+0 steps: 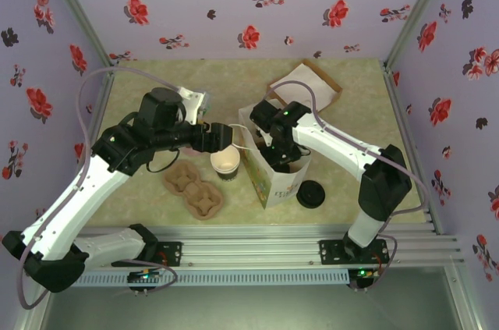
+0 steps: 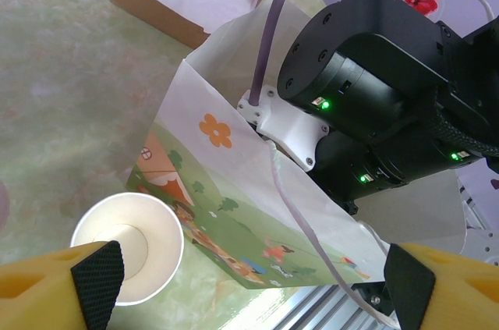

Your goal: Pack the takeout coffee

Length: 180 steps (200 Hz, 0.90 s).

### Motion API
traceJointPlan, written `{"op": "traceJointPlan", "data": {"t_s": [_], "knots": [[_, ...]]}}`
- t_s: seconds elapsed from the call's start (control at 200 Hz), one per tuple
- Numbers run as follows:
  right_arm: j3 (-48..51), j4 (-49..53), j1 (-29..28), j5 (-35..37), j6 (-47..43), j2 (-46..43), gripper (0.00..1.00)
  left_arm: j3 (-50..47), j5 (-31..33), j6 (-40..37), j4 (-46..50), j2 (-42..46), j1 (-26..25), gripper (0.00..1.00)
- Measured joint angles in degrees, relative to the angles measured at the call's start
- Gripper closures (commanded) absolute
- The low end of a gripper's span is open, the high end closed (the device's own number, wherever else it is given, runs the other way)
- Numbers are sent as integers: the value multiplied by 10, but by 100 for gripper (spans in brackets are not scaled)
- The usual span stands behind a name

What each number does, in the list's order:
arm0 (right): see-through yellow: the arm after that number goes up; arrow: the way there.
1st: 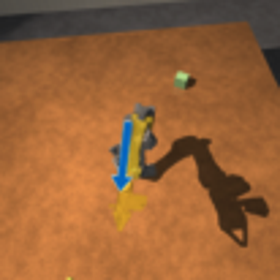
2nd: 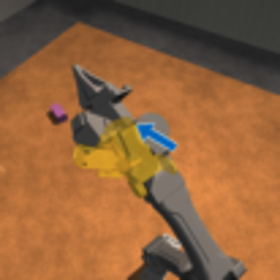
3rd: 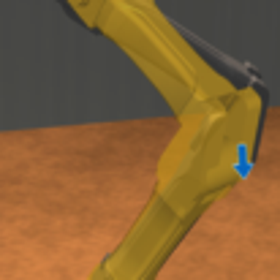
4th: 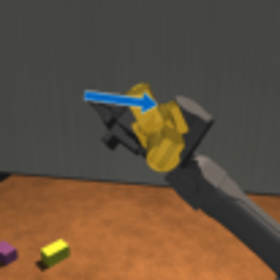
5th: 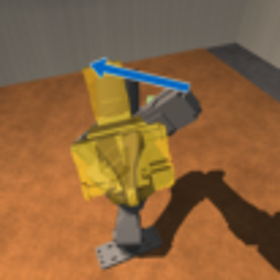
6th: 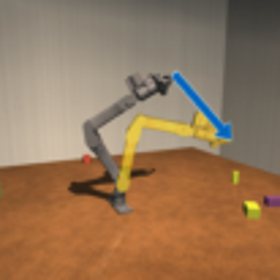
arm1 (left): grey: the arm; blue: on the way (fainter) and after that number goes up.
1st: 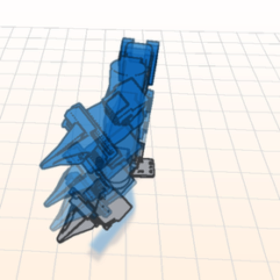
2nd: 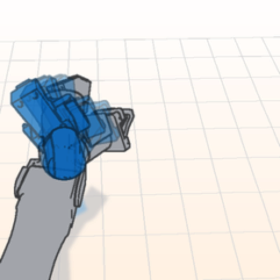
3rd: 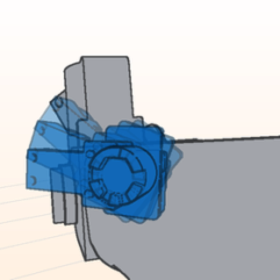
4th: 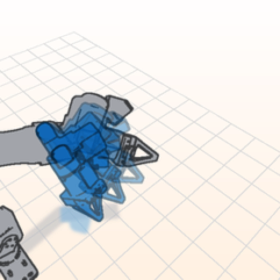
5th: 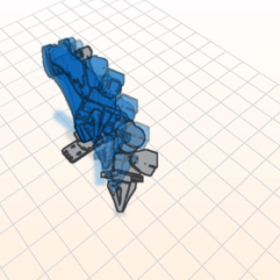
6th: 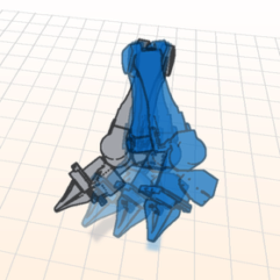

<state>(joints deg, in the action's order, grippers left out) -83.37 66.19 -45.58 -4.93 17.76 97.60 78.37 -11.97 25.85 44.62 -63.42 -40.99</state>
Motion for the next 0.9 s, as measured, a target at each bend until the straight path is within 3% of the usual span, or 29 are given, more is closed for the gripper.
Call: {"op": "traceJointPlan", "data": {"t_s": [0.9], "knots": [[6,-8,2,0,2,-5,27,0,0,0,0,0,0,10]]}}
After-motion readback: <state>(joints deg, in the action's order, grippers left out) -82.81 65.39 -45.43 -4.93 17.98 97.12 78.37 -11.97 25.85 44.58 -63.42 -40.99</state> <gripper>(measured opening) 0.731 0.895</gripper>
